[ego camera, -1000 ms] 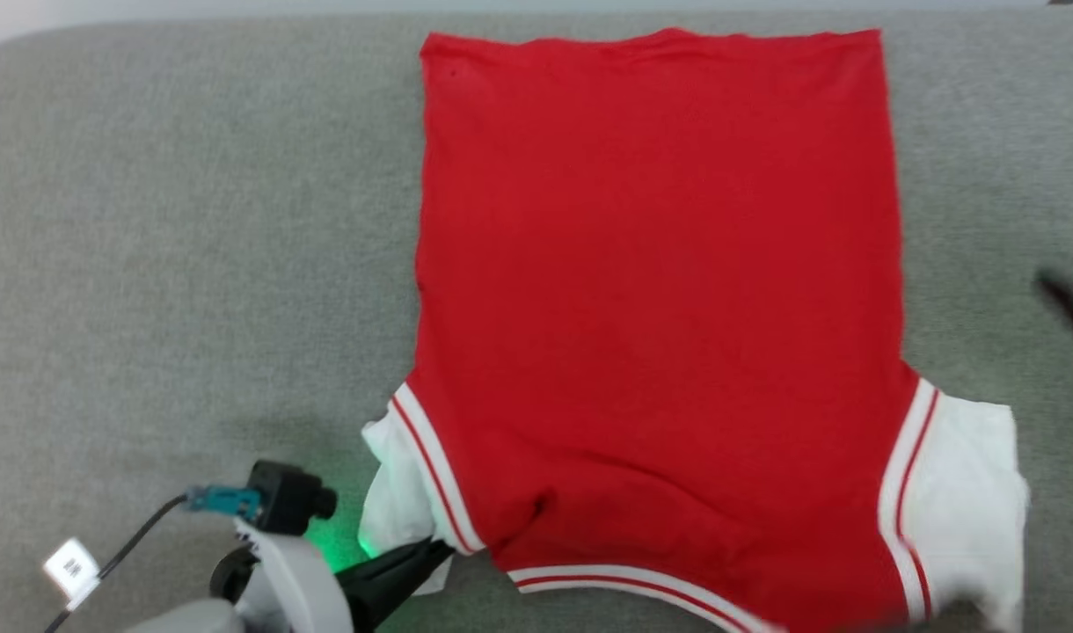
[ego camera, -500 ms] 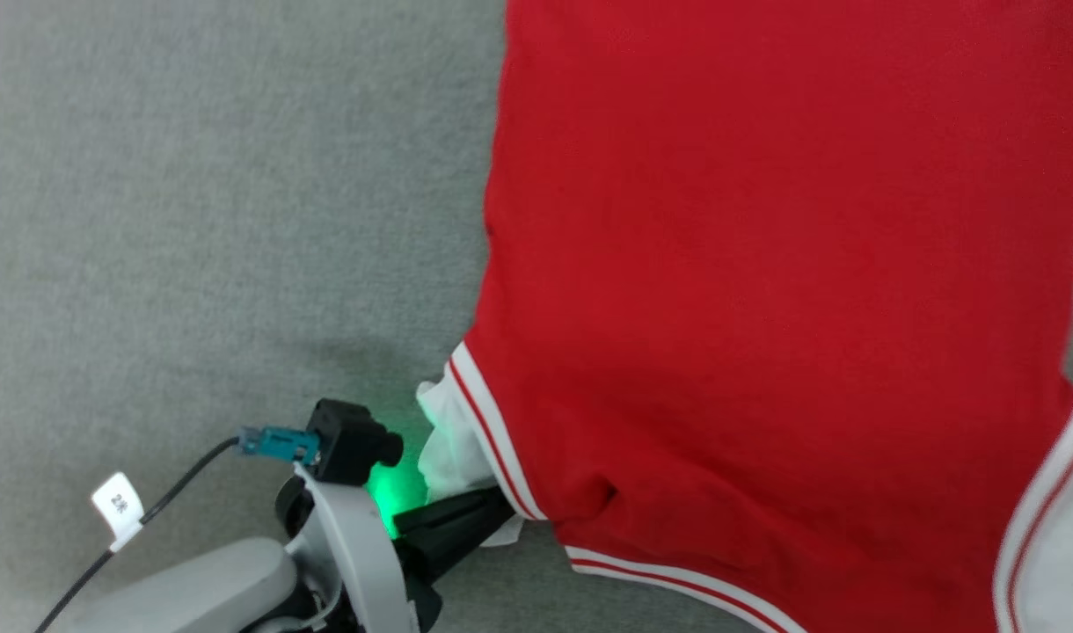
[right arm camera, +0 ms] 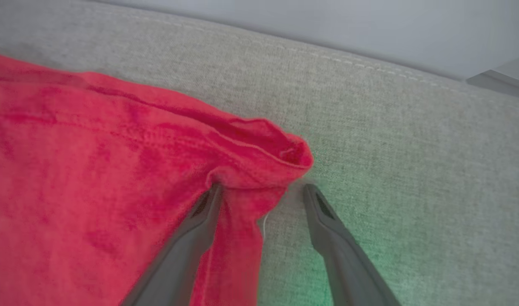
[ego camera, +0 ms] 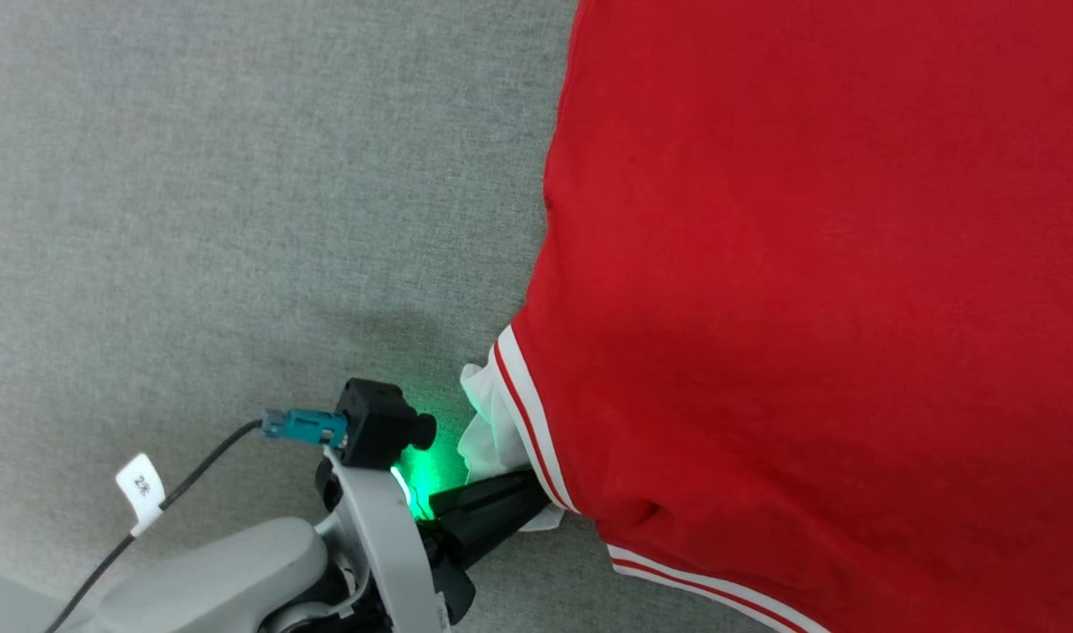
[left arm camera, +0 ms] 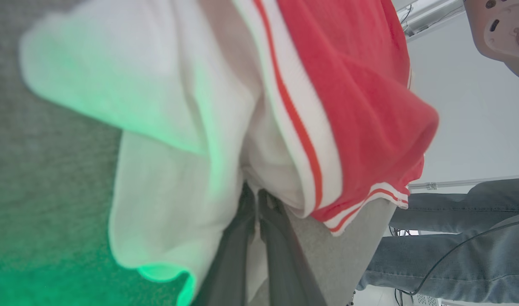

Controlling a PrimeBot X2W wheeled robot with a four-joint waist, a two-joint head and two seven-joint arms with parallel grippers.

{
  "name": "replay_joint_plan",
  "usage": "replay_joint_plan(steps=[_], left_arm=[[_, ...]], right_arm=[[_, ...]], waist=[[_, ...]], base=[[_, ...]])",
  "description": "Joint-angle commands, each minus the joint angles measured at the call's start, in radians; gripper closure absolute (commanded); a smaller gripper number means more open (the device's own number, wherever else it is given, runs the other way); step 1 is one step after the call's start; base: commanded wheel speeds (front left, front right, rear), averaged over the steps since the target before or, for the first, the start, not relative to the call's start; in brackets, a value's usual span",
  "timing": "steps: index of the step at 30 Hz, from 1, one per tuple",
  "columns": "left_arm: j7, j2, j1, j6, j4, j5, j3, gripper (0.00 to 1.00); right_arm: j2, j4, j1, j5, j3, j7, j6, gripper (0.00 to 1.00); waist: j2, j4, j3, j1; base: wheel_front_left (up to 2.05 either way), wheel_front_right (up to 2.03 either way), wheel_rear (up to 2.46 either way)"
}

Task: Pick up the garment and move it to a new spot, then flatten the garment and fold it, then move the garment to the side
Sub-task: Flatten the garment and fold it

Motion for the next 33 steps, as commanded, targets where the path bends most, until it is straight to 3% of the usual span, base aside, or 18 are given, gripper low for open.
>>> replay_joint_plan(steps=[1,2,9,13,18,23,24,29,33], left_arm=[[0.011,-0.025,0.014,0.036,0.110,-0.015,-0.016,1.00],[0.008,-0.025,0.014,0.036,0.112,-0.017,-0.016,1.00],[-0.039,0.002,0.056,0.036,0.143,-0.053,-0.015,1.00],[-0.089,0.040,0.095,0.036,0.163,-0.070,-0.016,1.00],[-0.123,0.061,0.145,0.031,0.176,-0.084,-0.015,1.00],[-0.142,0.076,0.182,0.024,0.184,-0.090,0.011,1.00],[-0.142,0.076,0.182,0.024,0.184,-0.090,0.011,1.00],[-0.149,0.079,0.209,0.022,0.203,-0.064,0.074,1.00],[-0.147,0.062,0.237,0.021,0.225,-0.022,0.167,1.00]], right_arm=[[0.029,0.039,0.054,0.016,0.025,-0.008,0.001,0.80],[0.027,0.043,0.054,0.017,0.022,-0.029,0.001,1.00],[0.028,0.066,0.110,0.083,0.046,-0.138,0.001,1.00],[-0.016,0.006,0.202,0.175,0.120,-0.180,0.001,1.00],[-0.136,-0.178,0.373,0.332,0.193,-0.182,0.000,1.00],[-0.257,-0.388,0.622,0.461,0.181,-0.173,0.000,1.00],[-0.257,-0.388,0.622,0.461,0.181,-0.173,0.000,1.00],[-0.307,-0.562,0.908,0.529,0.098,-0.188,0.000,1.00],[-0.278,-0.702,1.149,0.531,0.025,-0.180,0.000,1.00]], waist=[[0.0000,-0.004,-0.002,0.0000],[0.0000,-0.007,-0.007,0.0000],[0.0000,-0.042,-0.111,0.0000],[0.0000,-0.071,-0.210,0.0000],[0.0000,-0.113,-0.312,0.0000],[0.0000,-0.159,-0.374,0.0000],[0.0000,-0.159,-0.374,0.0000],[0.0000,-0.191,-0.403,0.0000],[0.0000,-0.210,-0.410,0.0000]], base=[[0.00,0.00,0.00],[0.00,0.00,0.00],[0.00,0.00,0.00],[0.00,0.00,0.00],[0.00,0.00,0.00],[0.00,0.00,0.00],[0.00,0.00,0.00],[0.00,0.00,0.00],[0.00,0.00,0.00]])
